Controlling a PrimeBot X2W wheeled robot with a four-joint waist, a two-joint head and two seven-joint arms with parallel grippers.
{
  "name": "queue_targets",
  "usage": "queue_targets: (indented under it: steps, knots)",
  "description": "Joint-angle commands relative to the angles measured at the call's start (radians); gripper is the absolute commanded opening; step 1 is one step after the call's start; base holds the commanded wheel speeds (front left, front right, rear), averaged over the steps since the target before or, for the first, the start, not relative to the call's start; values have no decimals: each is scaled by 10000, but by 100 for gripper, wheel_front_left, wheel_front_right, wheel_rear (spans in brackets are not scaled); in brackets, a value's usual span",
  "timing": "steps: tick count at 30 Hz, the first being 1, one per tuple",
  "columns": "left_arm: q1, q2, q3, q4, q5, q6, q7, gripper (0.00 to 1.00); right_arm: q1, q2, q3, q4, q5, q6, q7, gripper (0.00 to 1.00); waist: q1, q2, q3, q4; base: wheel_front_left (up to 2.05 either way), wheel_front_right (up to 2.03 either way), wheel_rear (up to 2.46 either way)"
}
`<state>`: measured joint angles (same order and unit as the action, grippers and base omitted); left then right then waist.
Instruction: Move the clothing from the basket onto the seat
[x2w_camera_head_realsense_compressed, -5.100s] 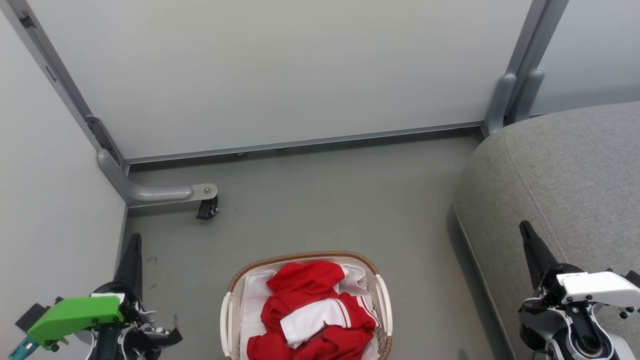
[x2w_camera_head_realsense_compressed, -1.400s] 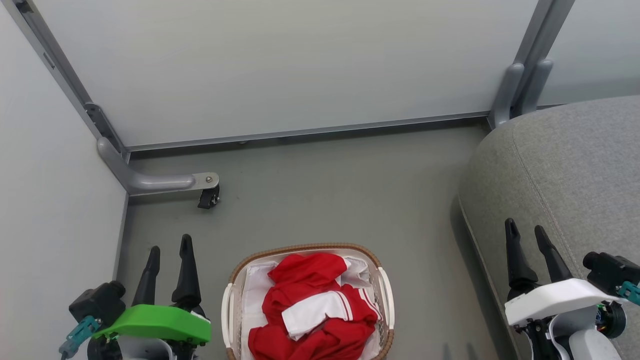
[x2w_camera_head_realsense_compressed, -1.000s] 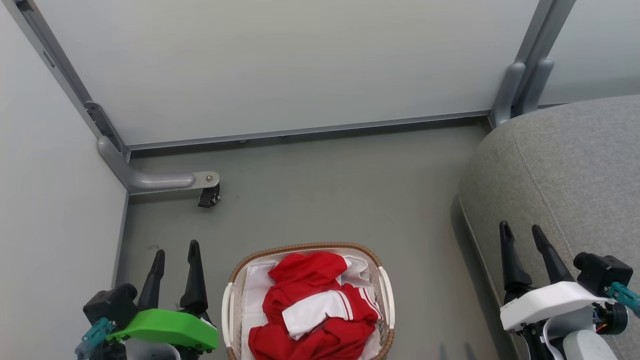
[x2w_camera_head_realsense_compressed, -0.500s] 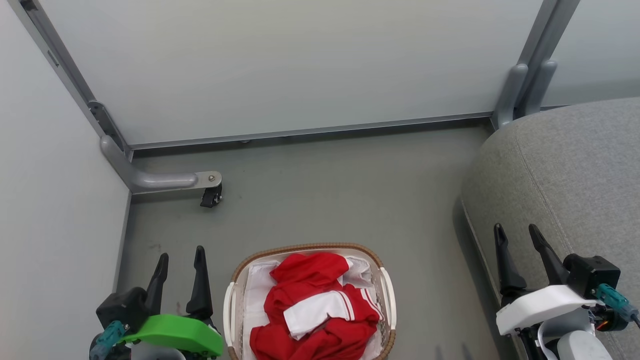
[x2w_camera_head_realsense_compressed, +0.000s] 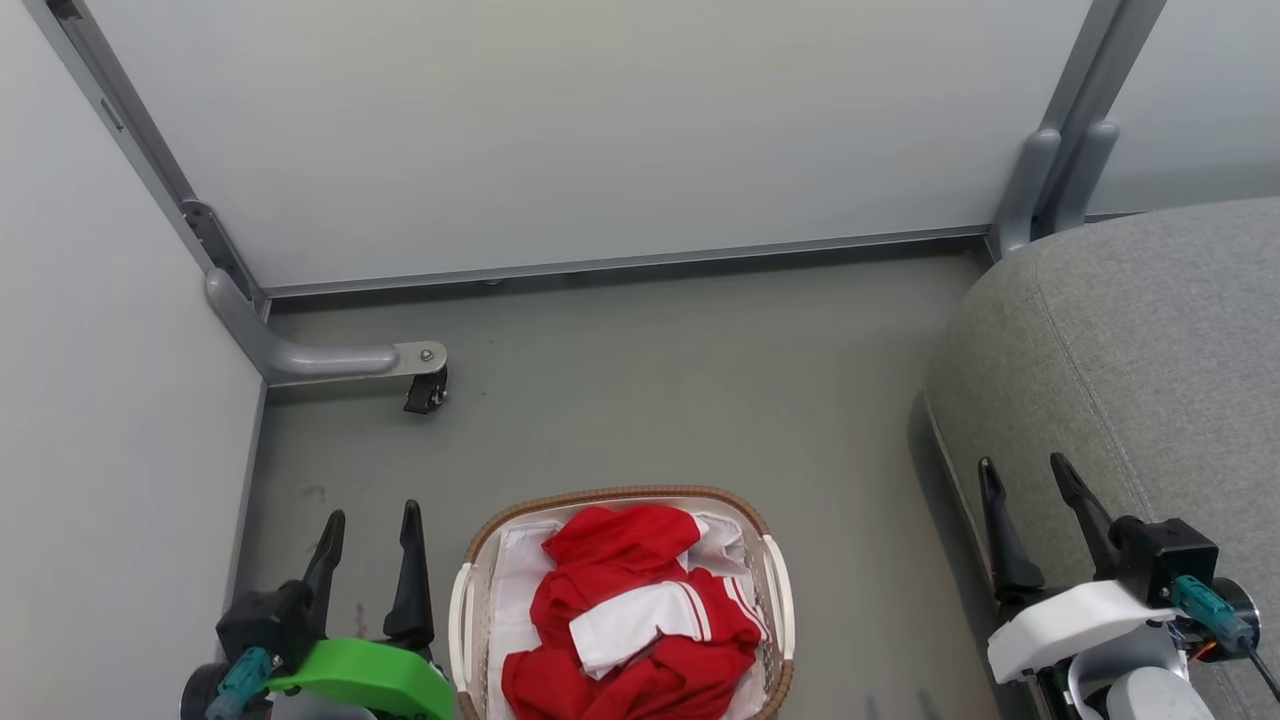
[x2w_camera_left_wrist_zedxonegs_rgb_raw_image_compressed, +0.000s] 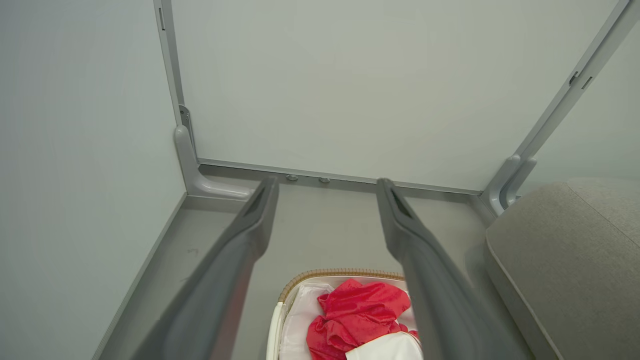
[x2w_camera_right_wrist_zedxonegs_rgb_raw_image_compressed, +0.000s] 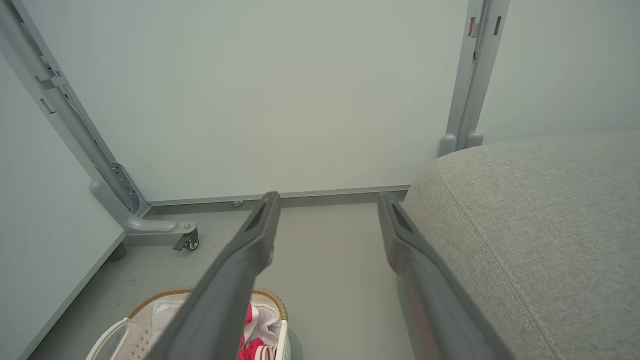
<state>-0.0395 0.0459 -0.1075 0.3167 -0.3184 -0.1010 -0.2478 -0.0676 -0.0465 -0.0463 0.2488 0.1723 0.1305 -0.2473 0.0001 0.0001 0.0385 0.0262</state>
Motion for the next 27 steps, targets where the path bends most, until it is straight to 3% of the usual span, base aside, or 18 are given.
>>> queue_targets:
  steps: [1, 27]
  knots:
    - [206, 72, -24, 20, 159, 43, -89, 100, 150, -61, -2, 17, -223, 4, -103, 100, -1, -1, 6, 3, 0, 0, 0]
    - [271, 74, -89, 273, 489, -32, -186, 100, 255, -64, -44, 104, -577, 2, -195, 100, -1, -1, -91, 16, 0, 0, 0]
